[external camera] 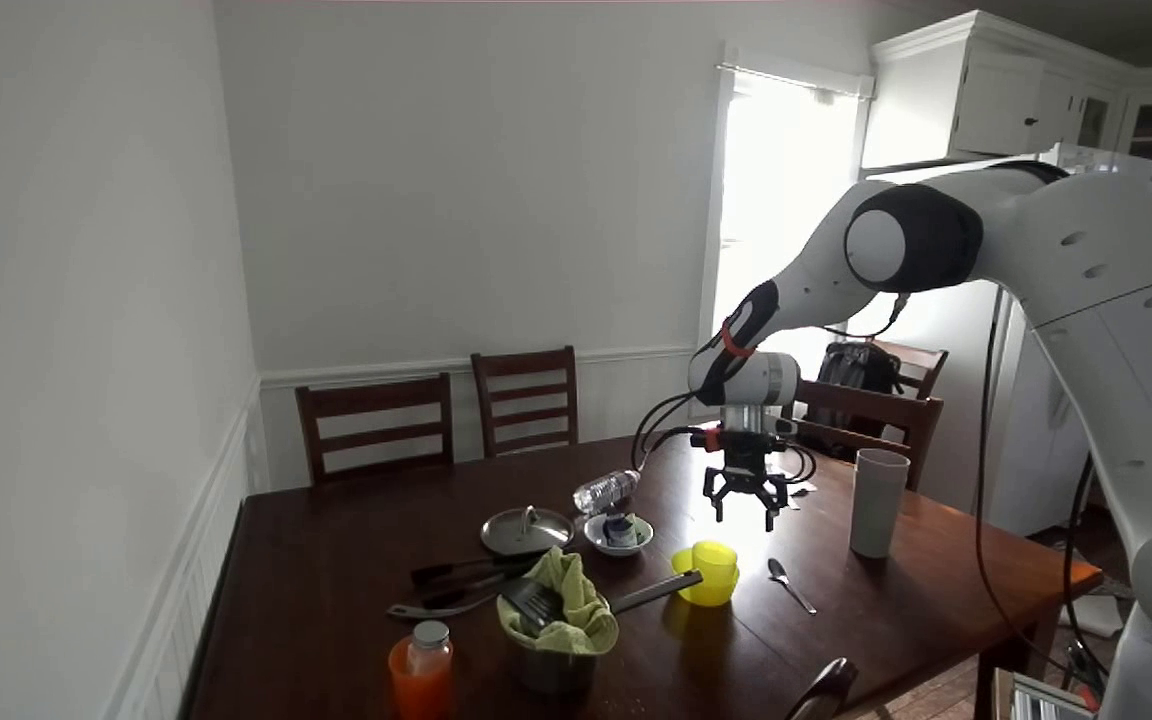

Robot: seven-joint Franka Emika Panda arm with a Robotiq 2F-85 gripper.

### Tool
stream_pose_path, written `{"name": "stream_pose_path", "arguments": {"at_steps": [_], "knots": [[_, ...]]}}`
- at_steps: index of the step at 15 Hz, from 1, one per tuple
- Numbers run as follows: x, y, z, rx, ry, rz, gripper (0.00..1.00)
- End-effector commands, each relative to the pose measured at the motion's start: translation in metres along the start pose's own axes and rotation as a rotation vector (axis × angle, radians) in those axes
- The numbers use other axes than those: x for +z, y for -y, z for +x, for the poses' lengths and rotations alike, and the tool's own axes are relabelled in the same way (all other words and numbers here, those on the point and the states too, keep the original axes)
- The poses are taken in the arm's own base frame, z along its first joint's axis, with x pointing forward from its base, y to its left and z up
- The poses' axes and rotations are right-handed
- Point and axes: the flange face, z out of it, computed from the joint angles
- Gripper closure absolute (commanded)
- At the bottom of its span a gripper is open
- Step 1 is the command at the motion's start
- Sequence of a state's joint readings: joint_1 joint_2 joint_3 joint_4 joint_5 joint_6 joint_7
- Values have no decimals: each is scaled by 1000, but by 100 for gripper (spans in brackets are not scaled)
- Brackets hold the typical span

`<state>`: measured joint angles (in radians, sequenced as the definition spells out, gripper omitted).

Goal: Remove the silver spoon from the yellow cup then put the cup on the table

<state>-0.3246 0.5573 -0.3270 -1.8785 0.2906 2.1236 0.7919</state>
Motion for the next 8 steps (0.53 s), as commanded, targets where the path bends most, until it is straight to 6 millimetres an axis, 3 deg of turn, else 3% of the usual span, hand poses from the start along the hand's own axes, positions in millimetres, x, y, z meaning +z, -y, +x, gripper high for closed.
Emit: {"name": "stream_pose_path", "arguments": {"at_steps": [1,4,8], "knots": [[-8,-13,-46,-178,-63,-83,0],[-3,-10,-68,-328,-130,-152,0],[6,-6,-81,-524,-222,-202,0]]}}
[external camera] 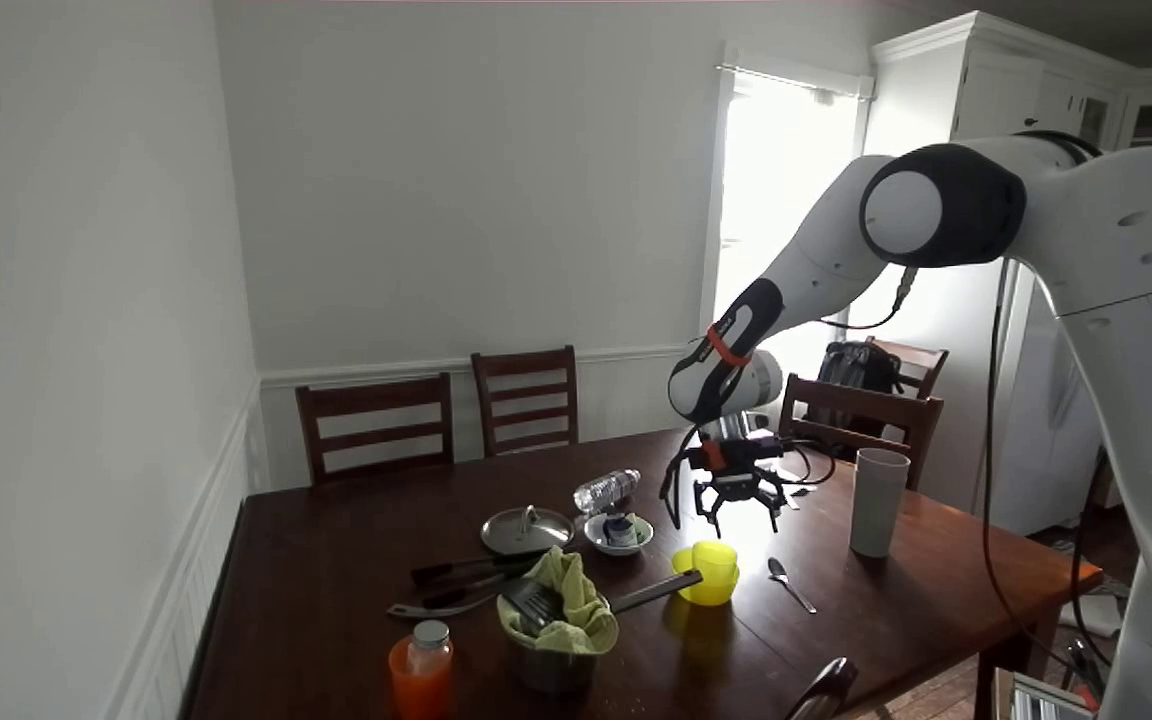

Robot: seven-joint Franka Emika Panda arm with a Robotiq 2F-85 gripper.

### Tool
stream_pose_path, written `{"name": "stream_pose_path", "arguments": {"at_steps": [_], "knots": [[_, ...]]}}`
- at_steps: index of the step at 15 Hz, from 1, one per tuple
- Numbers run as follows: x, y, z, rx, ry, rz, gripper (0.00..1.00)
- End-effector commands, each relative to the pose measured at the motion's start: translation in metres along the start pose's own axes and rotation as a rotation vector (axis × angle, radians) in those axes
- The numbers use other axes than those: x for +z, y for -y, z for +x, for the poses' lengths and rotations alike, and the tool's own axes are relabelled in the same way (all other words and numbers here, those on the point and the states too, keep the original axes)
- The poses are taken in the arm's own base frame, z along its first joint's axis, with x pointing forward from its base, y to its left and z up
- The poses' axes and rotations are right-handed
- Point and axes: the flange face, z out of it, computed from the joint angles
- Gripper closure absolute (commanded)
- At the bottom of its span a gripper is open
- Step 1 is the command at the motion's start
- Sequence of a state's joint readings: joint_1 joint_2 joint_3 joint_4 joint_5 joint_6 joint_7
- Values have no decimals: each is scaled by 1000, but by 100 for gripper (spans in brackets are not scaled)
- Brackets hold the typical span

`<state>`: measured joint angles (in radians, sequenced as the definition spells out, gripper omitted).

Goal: Remove the silver spoon from the yellow cup then put the cup on the table

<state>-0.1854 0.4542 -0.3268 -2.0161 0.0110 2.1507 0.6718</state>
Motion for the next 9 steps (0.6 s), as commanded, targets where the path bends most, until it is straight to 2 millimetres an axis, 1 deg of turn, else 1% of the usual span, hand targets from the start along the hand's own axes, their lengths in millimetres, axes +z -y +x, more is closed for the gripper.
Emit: {"name": "stream_pose_path", "arguments": {"at_steps": [1,2,5,9], "knots": [[2,-2,-10,-160,-89,-13,0],[4,0,-10,-181,-105,-2,0],[4,1,-16,-225,-63,51,0],[1,-4,-24,-294,-36,41,0]]}}
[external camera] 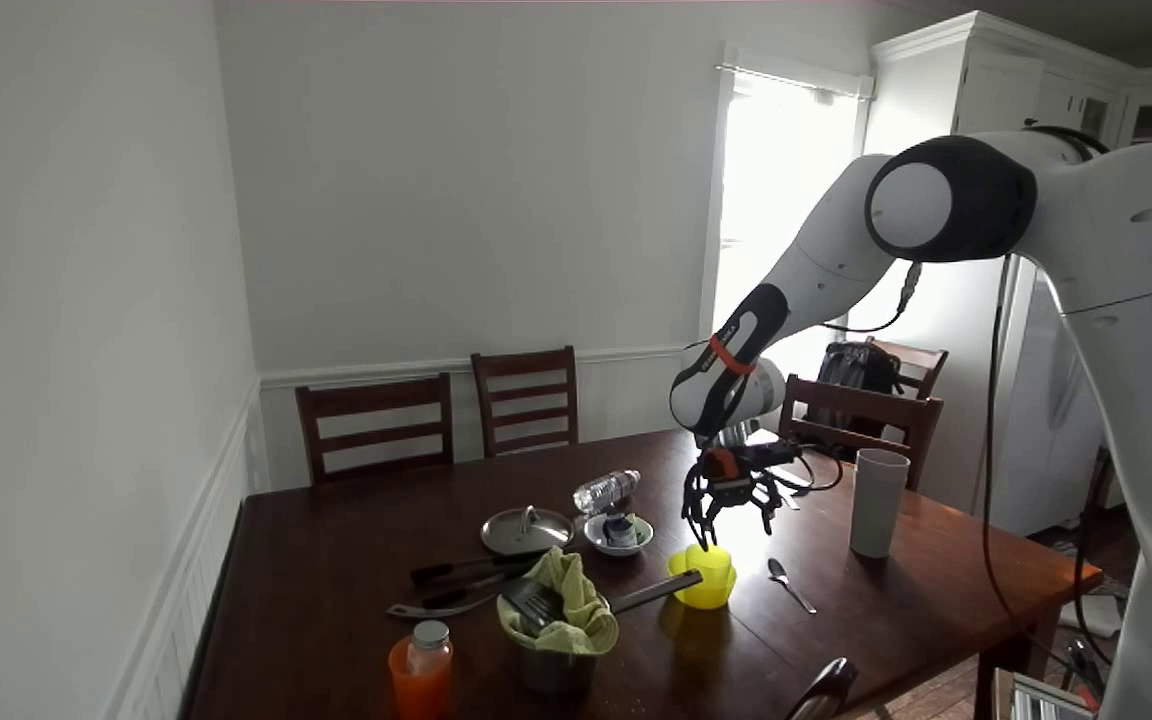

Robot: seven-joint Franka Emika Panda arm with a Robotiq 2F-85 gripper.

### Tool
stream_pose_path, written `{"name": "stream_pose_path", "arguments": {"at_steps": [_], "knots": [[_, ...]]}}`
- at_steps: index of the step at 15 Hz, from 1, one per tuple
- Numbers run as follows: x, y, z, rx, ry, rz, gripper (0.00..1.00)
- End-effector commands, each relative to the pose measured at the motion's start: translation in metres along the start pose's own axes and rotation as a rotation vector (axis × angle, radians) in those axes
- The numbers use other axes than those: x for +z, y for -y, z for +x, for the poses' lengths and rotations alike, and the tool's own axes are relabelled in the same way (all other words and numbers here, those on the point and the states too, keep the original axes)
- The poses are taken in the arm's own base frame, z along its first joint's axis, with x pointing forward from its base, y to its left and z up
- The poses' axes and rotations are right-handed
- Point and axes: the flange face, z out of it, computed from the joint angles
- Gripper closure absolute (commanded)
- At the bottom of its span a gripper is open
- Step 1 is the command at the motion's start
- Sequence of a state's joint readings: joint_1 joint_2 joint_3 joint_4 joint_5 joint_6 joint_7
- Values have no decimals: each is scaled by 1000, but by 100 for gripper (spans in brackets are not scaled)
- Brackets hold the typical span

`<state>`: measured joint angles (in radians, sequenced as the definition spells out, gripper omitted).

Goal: Remove the silver spoon from the yellow cup then put the cup on the table

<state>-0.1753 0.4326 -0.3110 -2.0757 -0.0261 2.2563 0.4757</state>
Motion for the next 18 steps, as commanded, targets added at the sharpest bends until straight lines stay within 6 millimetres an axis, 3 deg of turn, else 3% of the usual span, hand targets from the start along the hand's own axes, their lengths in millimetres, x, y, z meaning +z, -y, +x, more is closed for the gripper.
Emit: {"name": "stream_pose_path", "arguments": {"at_steps": [1,7,13,15,18], "knots": [[-5,-8,-16,-53,30,24,0],[-6,-10,-19,-105,32,46,0],[6,6,-18,-150,17,98,0],[10,12,-17,-152,12,112,28],[14,16,-16,-154,1,127,50]]}}
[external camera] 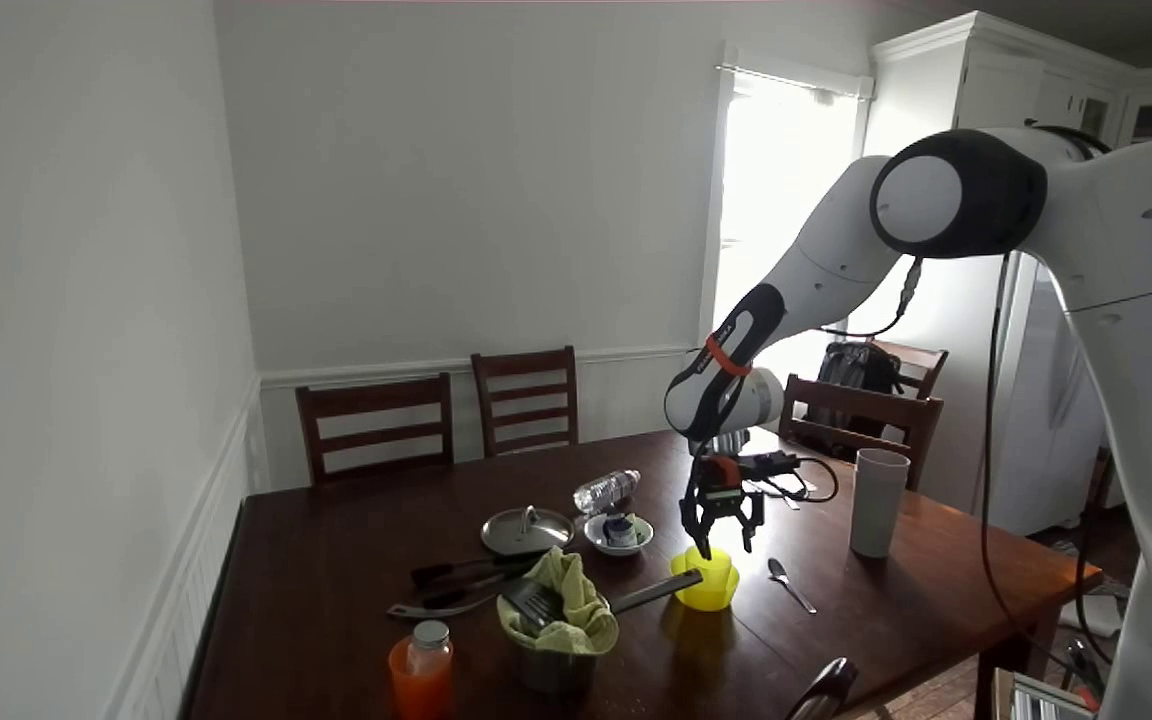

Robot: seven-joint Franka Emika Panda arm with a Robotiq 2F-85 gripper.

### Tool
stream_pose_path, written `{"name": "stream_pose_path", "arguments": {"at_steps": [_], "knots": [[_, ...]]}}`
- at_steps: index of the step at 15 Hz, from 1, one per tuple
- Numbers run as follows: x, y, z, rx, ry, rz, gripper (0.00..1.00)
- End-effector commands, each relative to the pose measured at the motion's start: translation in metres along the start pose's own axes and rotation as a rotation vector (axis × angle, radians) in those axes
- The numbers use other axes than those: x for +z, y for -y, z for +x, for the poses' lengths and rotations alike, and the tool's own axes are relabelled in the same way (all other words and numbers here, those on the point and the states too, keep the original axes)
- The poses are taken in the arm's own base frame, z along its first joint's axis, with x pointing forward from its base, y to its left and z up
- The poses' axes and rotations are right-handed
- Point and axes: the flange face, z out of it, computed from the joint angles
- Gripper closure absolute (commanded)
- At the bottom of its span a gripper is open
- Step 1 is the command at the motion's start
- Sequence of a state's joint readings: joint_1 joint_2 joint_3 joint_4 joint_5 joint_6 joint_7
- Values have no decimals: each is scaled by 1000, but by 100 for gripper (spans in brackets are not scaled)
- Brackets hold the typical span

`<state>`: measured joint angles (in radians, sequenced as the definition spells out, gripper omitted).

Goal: Remove the silver spoon from the yellow cup then put the cup on the table

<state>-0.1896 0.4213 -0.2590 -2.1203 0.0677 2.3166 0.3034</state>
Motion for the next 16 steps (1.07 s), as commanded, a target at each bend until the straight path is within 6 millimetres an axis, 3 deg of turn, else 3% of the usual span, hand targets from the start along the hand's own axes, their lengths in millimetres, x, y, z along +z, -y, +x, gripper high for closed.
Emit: {"name": "stream_pose_path", "arguments": {"at_steps": [1,7,10,16], "knots": [[7,-2,1,-7,-16,42,56],[10,-3,4,-5,-32,71,96],[3,-5,2,3,-37,98,98],[-44,-24,-16,9,-81,157,96]]}}
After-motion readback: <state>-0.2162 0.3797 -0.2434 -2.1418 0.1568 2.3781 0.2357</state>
